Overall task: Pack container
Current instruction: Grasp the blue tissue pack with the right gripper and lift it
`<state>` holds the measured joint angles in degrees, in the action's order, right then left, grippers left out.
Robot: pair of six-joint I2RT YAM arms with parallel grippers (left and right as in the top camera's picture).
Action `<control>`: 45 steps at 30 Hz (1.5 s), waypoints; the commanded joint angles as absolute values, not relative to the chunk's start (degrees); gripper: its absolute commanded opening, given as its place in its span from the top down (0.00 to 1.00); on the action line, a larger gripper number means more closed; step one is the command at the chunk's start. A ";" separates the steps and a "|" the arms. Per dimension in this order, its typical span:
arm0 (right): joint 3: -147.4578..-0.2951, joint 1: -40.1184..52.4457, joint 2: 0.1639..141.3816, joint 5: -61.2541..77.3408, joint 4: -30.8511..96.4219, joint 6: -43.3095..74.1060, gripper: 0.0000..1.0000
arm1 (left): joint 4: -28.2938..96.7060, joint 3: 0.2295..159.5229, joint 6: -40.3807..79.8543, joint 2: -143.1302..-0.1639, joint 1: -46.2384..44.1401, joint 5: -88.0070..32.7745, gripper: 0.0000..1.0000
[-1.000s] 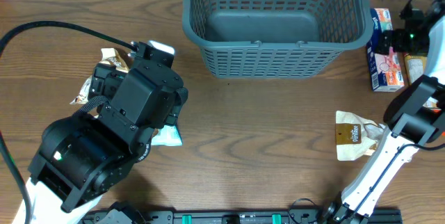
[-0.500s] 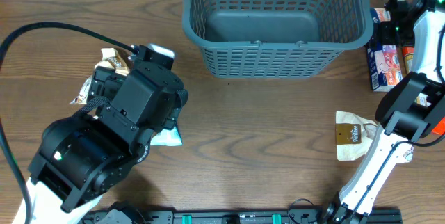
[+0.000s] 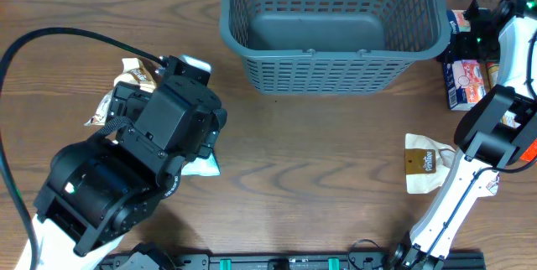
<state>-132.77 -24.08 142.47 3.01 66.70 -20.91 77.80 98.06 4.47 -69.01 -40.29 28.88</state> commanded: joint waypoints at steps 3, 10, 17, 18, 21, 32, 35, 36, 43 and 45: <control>-131.37 -24.40 143.96 3.49 66.54 -20.36 0.01 | 78.00 98.06 4.99 -69.23 -40.32 28.97 0.01; -131.28 -24.45 146.74 3.44 66.96 -19.79 0.01 | 78.41 98.06 4.99 -69.23 -40.32 28.97 0.02; -131.28 -24.47 147.57 3.44 66.87 -19.62 0.34 | 78.59 98.06 4.99 -69.23 -40.32 28.97 0.01; -131.28 -24.47 147.57 3.44 66.78 -19.00 0.50 | 78.59 98.06 4.99 -69.23 -40.32 28.97 0.01; -131.31 -24.53 147.57 3.42 66.17 -16.75 0.90 | 78.59 98.06 4.99 -69.23 -40.32 28.97 0.01; -138.06 -24.88 144.86 3.57 68.27 -9.50 0.98 | 78.59 98.06 4.99 -69.23 -40.32 28.97 0.02; -145.29 -25.06 141.95 4.60 70.78 -8.56 0.99 | 78.59 98.06 4.99 -69.23 -40.32 28.97 0.01; -148.16 -25.10 140.68 5.04 71.79 -8.56 0.99 | 78.59 98.06 4.99 -69.23 -40.32 28.97 0.01; -162.06 -24.95 129.08 6.83 74.74 -7.92 0.99 | 78.63 98.06 4.99 -69.23 -40.32 28.95 0.01; -162.89 -24.60 124.97 13.37 73.80 -7.94 0.99 | 78.63 98.06 4.99 -69.23 -40.32 28.95 0.01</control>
